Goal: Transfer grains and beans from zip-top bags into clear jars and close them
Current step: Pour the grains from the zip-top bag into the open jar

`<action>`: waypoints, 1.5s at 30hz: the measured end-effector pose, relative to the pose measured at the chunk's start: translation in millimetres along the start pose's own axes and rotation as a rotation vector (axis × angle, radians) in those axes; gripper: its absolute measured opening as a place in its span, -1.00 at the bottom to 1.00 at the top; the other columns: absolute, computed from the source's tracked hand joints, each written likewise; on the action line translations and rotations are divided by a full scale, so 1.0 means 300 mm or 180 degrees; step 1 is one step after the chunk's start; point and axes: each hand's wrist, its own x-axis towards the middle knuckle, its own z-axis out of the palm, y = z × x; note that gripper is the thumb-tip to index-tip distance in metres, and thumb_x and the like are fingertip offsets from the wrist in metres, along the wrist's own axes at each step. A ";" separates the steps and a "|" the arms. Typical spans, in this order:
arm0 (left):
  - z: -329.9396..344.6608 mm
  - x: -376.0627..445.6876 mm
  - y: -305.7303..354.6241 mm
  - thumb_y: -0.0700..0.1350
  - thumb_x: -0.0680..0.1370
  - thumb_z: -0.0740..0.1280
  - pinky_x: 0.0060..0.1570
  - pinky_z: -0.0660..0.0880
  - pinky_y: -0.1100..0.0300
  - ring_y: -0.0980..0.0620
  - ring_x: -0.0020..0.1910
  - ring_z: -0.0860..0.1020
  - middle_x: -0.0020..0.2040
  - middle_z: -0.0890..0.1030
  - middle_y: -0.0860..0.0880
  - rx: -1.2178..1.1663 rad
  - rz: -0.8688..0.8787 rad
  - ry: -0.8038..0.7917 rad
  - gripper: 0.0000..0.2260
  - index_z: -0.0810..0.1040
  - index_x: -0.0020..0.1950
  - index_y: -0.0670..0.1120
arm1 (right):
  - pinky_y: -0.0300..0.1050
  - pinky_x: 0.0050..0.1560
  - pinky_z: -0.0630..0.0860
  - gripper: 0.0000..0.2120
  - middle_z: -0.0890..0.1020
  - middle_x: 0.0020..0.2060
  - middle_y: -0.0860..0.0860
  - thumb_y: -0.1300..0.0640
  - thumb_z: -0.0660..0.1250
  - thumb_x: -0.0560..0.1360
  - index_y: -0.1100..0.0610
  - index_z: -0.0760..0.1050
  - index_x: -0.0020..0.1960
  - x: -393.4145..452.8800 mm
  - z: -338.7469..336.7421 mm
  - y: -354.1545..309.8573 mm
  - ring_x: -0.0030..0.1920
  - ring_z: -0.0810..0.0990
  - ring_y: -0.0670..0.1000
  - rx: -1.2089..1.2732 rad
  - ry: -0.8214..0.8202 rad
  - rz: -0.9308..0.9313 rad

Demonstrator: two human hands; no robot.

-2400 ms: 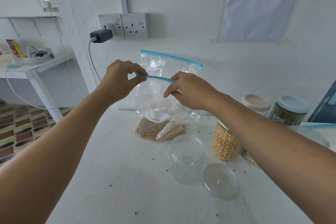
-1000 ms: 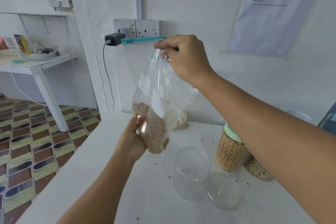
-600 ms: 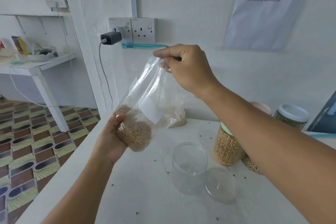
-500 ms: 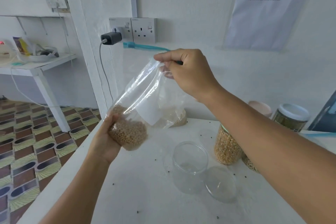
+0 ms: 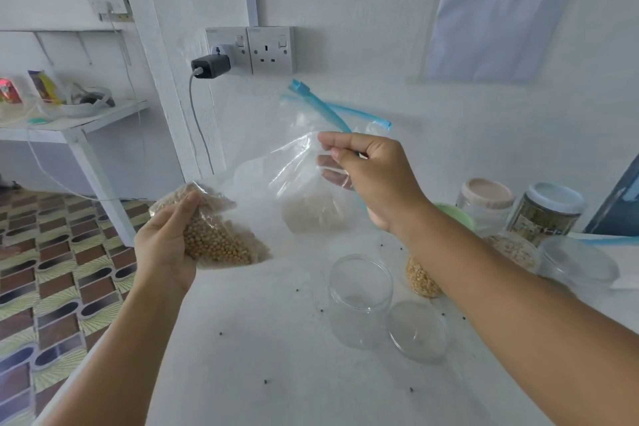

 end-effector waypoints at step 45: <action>0.166 0.020 0.140 -0.06 0.36 0.69 0.15 0.67 -0.14 -0.08 -0.03 0.71 -0.19 0.71 0.01 0.0063 0.0334 0.0029 -0.80 0.69 -0.29 -0.02 | -0.31 0.21 0.54 -0.72 0.71 0.17 -0.11 0.25 0.49 0.54 0.11 0.69 0.24 -0.101 -0.199 0.252 0.19 0.67 -0.15 -0.0427 -0.0080 -0.0239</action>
